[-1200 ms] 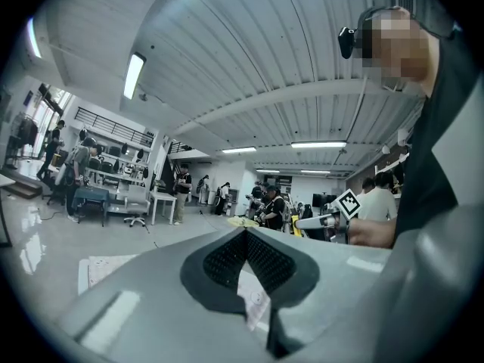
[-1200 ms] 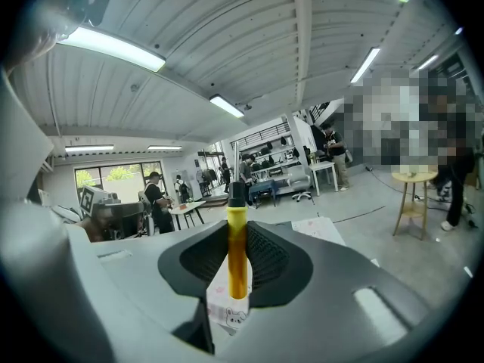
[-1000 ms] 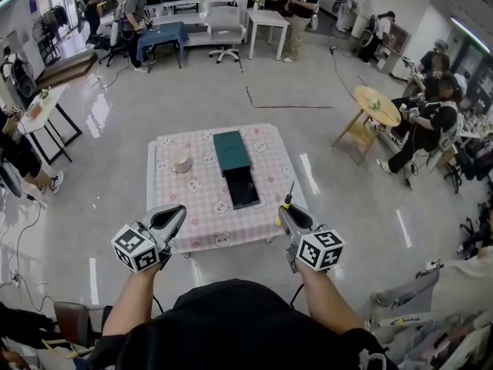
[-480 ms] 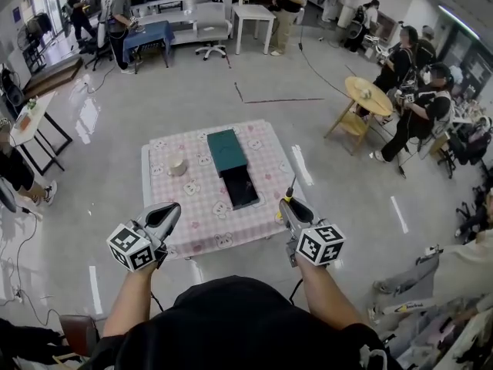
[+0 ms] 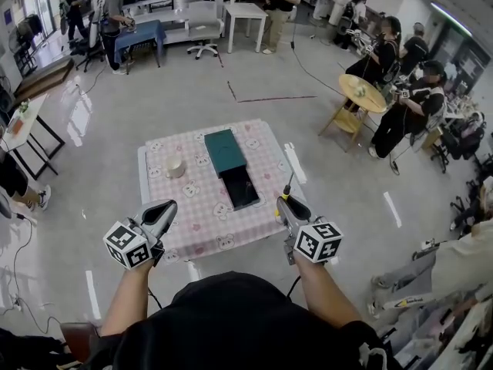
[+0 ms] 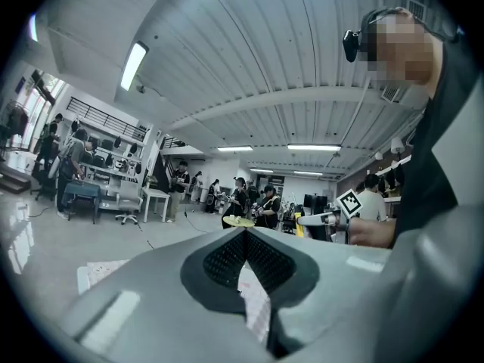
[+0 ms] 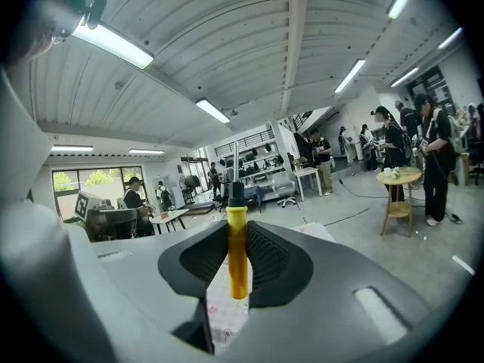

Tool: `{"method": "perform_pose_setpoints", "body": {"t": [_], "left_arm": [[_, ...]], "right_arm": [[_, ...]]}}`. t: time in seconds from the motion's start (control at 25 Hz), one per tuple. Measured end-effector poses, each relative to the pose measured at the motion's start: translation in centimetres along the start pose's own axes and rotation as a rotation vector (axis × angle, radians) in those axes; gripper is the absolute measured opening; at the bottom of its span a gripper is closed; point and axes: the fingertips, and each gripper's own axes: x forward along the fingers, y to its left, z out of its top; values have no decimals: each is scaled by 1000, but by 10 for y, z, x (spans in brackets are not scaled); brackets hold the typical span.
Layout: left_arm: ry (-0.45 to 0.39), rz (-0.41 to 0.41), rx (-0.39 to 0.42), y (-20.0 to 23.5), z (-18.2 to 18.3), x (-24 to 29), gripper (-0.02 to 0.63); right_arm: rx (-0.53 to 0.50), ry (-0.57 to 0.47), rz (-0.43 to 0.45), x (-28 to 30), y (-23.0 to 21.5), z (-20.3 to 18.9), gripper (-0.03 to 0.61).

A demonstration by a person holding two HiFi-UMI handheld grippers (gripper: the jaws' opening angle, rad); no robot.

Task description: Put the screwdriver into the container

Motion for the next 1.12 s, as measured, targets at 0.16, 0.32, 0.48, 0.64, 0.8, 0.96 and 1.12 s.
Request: {"method": "perform_pose_setpoints", "body": {"t": [0.16, 0.32, 0.48, 0.64, 0.8, 0.96, 1.12], "left_arm": [[-3, -1, 0, 12, 0, -2, 0], [-5, -3, -1, 20, 1, -5, 0], [-6, -3, -4, 26, 0, -12, 0], [-1, -8, -6, 28, -2, -14, 0], [-1, -7, -12, 37, 1, -18, 0], [1, -11, -14, 36, 1, -20, 0], [7, -20, -15, 40, -3, -21, 0]], "right_arm": [[1, 2, 3, 10, 4, -2, 106], [-4, 7, 13, 19, 13, -3, 106], [-14, 11, 7, 26, 20, -4, 106], [-21, 13, -2, 28, 22, -4, 106], [-21, 21, 9, 38, 30, -3, 106], [-16, 29, 30, 39, 36, -5, 106], [-10, 38, 64, 48, 45, -10, 106]]}}
